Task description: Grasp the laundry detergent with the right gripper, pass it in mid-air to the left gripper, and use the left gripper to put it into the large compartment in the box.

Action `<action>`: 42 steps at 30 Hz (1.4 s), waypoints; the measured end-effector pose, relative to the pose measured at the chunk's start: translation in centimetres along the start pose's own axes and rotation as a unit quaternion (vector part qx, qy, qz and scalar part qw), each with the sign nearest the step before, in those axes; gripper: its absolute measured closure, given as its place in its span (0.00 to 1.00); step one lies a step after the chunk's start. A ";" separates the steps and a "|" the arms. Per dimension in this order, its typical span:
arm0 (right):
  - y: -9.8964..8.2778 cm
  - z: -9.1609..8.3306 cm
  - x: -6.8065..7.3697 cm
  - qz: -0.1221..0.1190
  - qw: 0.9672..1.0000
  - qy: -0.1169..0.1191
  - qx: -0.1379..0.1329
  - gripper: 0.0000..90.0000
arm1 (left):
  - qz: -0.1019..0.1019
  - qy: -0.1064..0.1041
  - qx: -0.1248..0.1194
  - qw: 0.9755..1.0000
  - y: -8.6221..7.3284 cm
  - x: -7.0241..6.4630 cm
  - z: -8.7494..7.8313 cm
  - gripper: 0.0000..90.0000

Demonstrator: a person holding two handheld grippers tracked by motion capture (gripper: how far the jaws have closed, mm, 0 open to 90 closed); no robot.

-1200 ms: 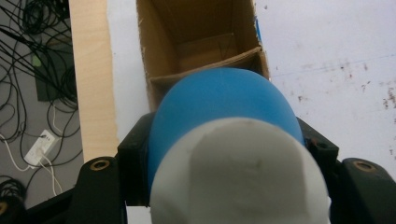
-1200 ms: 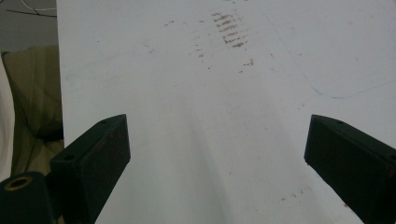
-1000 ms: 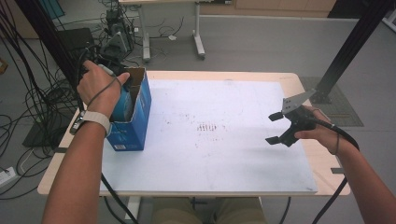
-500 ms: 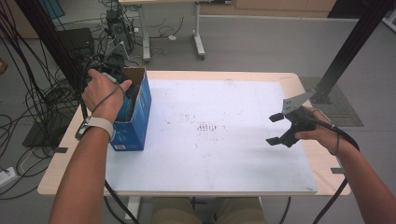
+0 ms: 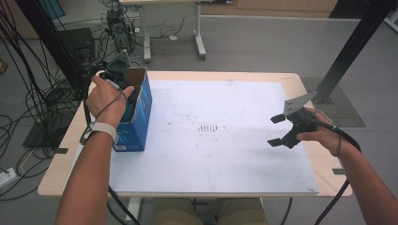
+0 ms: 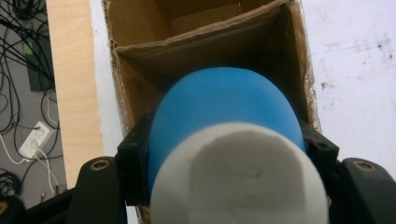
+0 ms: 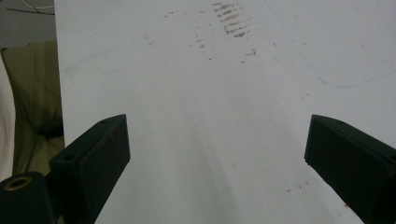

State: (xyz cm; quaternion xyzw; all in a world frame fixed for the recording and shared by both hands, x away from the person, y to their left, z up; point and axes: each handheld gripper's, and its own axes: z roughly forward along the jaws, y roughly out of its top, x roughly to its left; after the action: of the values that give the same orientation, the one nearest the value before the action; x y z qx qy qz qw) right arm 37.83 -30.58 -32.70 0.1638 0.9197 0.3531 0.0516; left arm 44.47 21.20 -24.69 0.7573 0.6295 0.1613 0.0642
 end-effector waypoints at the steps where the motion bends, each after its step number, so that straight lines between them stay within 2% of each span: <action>1: -0.1 0.0 0.0 0.001 1.000 -0.001 0.001 0.08 | 0.001 0.001 0.000 1.000 0.0 0.0 0.1 0.41; 30: -0.7 -0.2 0.0 0.007 1.000 -0.003 0.001 0.08 | 0.002 -0.006 0.022 1.000 -0.8 -0.3 2.9 0.41; 42: -0.8 -0.2 0.1 0.008 1.000 -0.004 -0.001 0.08 | 0.003 -0.005 0.020 1.000 -0.8 -0.3 3.0 0.41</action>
State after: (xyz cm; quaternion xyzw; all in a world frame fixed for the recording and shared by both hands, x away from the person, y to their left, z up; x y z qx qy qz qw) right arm 37.48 -31.28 -33.10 0.1727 0.9178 0.3537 0.0522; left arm 44.65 21.36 -27.83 0.7614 0.6298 0.1447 0.0517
